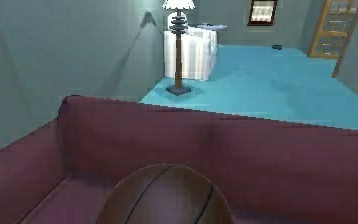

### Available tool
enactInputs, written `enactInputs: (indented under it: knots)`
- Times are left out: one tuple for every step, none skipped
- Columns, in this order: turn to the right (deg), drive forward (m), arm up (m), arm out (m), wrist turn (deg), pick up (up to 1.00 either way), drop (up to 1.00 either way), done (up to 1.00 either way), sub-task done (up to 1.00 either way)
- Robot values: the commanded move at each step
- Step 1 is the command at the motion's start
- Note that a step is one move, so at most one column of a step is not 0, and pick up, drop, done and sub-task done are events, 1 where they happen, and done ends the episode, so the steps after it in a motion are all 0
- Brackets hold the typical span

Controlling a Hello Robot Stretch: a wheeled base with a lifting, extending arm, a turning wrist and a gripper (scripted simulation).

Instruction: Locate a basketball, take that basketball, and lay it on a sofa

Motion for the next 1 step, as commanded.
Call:
enactInputs:
  knots:
    - [-45.0,0.0,0.0,0.0,0.0,0.0,0.0,0.0,0.0]
